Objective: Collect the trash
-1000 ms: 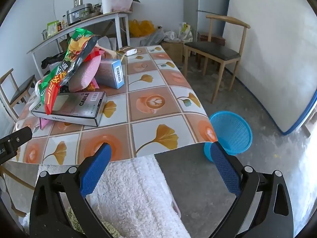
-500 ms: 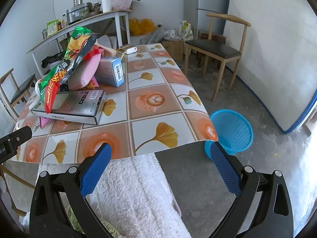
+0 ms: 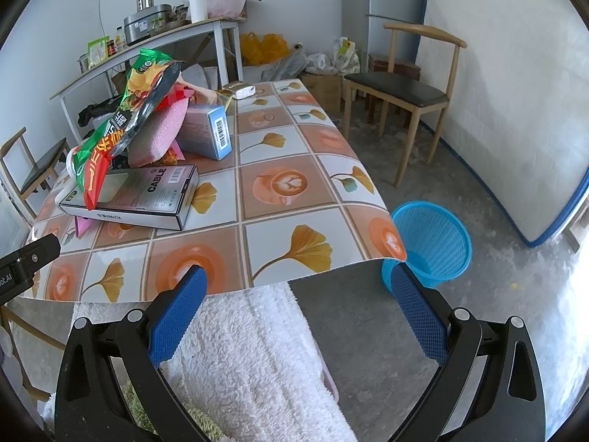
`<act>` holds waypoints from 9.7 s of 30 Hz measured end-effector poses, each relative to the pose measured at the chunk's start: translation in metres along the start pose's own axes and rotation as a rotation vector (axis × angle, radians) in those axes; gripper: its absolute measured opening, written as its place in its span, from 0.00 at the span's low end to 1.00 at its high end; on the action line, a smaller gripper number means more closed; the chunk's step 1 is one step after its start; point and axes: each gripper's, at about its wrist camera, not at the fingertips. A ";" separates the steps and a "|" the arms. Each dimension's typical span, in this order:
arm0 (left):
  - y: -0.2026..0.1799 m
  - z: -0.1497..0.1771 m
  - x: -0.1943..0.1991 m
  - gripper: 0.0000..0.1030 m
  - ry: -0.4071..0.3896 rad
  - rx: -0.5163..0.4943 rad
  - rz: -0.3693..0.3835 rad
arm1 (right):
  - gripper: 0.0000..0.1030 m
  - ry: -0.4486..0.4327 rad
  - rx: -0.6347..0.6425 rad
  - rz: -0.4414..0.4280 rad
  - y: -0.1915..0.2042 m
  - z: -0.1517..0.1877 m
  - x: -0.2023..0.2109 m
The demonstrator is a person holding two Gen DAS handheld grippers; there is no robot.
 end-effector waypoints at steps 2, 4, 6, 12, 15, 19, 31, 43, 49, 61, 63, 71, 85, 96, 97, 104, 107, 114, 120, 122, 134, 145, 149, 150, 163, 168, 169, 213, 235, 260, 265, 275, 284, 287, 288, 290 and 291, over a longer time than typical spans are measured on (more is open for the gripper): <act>0.000 0.000 0.000 0.94 0.000 0.000 0.000 | 0.92 0.001 -0.001 -0.002 0.000 0.000 0.000; 0.000 0.000 0.001 0.94 -0.002 0.001 -0.002 | 0.92 -0.001 0.001 0.000 0.001 0.000 0.000; 0.001 0.000 0.001 0.94 -0.004 0.002 -0.005 | 0.92 -0.001 0.002 -0.002 0.001 0.000 0.001; 0.001 -0.001 0.001 0.94 -0.004 0.002 -0.006 | 0.92 -0.001 0.001 -0.004 0.003 -0.002 0.001; 0.002 -0.001 0.001 0.94 -0.005 0.002 -0.007 | 0.92 -0.001 0.000 -0.005 0.003 -0.002 0.001; 0.003 -0.002 0.002 0.94 -0.006 0.001 -0.010 | 0.92 0.000 0.000 -0.006 0.003 -0.003 0.002; 0.003 -0.003 0.003 0.94 -0.005 0.000 -0.013 | 0.92 0.000 0.000 -0.007 0.002 -0.003 0.002; 0.006 -0.003 0.002 0.94 0.000 -0.001 -0.014 | 0.92 0.004 -0.008 -0.002 0.001 -0.004 0.002; 0.011 -0.010 -0.008 0.94 0.011 0.004 -0.012 | 0.92 0.007 -0.030 0.020 -0.002 -0.012 -0.002; 0.028 -0.030 -0.027 0.94 0.006 0.019 0.012 | 0.92 0.002 -0.025 0.041 0.004 -0.043 -0.013; 0.034 -0.034 -0.027 0.94 -0.010 0.024 0.019 | 0.92 -0.010 -0.027 0.043 0.006 -0.051 -0.013; 0.057 -0.053 -0.020 0.94 -0.102 0.028 0.090 | 0.92 -0.067 -0.063 0.002 0.011 -0.084 -0.018; 0.007 -0.076 -0.009 0.86 -0.206 -0.203 0.319 | 0.82 -0.005 -0.189 -0.212 -0.003 -0.105 -0.054; -0.084 -0.067 -0.059 0.58 0.052 -0.415 0.401 | 0.79 0.059 -0.272 -0.234 -0.035 -0.099 -0.070; -0.081 -0.071 -0.062 0.58 0.059 -0.390 0.392 | 0.79 0.060 -0.276 -0.234 -0.037 -0.099 -0.070; -0.043 -0.112 -0.072 0.58 -0.019 -0.282 0.278 | 0.79 0.073 -0.298 -0.227 -0.048 -0.099 -0.077; -0.024 -0.126 -0.075 0.58 -0.036 -0.228 0.242 | 0.79 0.079 -0.296 -0.236 -0.046 -0.100 -0.079; 0.019 -0.148 -0.077 0.61 -0.145 -0.119 0.065 | 0.79 0.081 -0.286 -0.235 -0.045 -0.100 -0.079; 0.042 -0.151 -0.057 0.61 -0.215 -0.056 0.086 | 0.79 0.071 -0.270 -0.242 -0.045 -0.101 -0.079; 0.036 -0.149 -0.045 0.61 -0.240 -0.077 0.167 | 0.76 0.062 -0.259 -0.251 -0.044 -0.104 -0.079; -0.022 -0.200 -0.060 0.61 -0.173 -0.150 0.460 | 0.67 -0.037 -0.118 -0.486 0.001 -0.151 -0.062; -0.023 -0.239 -0.140 0.61 0.059 0.026 0.483 | 0.57 -0.029 0.009 -0.576 0.046 -0.171 -0.072; -0.021 -0.240 -0.151 0.55 0.093 0.036 0.463 | 0.56 -0.021 0.056 -0.585 0.060 -0.178 -0.078; -0.019 -0.239 -0.152 0.49 0.094 0.036 0.457 | 0.56 -0.018 0.068 -0.585 0.063 -0.179 -0.079; -0.010 -0.238 -0.142 0.14 0.058 0.058 0.516 | 0.47 0.022 0.172 -0.578 0.104 -0.185 -0.107; -0.007 -0.238 -0.134 0.10 0.035 0.057 0.532 | 0.28 0.026 0.186 -0.554 0.110 -0.184 -0.110; -0.006 -0.238 -0.132 0.10 0.028 0.058 0.535 | 0.26 0.023 0.184 -0.551 0.109 -0.185 -0.110; -0.053 -0.169 -0.030 0.53 -0.067 -0.179 0.497 | 0.19 -0.109 -0.269 -0.381 -0.110 -0.139 -0.047; -0.090 -0.081 -0.094 0.15 0.095 -0.440 0.276 | 0.19 0.146 -0.190 -0.633 -0.026 -0.117 -0.086; -0.088 -0.125 -0.010 0.00 -0.182 -0.368 0.592 | 0.19 0.106 -0.245 -0.608 -0.038 -0.125 -0.084; -0.131 -0.151 -0.013 0.00 -0.169 -0.388 0.738 | 0.19 0.035 -0.333 -0.533 -0.087 -0.126 -0.075; -0.293 -0.170 -0.057 0.00 0.093 -0.493 1.020 | 0.19 -0.028 -0.589 -0.297 -0.217 -0.096 -0.071; -0.451 -0.122 -0.142 0.00 0.417 -0.612 0.963 | 0.20 0.089 -0.829 -0.191 -0.301 -0.055 -0.137; -0.490 -0.104 -0.175 0.00 0.490 -0.650 0.886 | 0.20 0.154 -0.905 -0.192 -0.320 -0.043 -0.173; -0.500 -0.098 -0.185 0.01 0.511 -0.656 0.864 | 0.20 0.174 -0.931 -0.185 -0.323 -0.041 -0.186; -0.518 -0.087 -0.206 0.01 0.559 -0.649 0.830 | 0.20 0.212 -0.965 -0.174 -0.331 -0.033 -0.209; -0.527 -0.083 -0.214 0.01 0.572 -0.649 0.812 | 0.21 0.227 -0.975 -0.161 -0.331 -0.032 -0.217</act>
Point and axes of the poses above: each gripper's, at about its wrist camera, not at the fingertips, and x roughly against the way its jaws point, y to its left, z to its underside, and after that the axes turned 5 degrees about z, right-handed
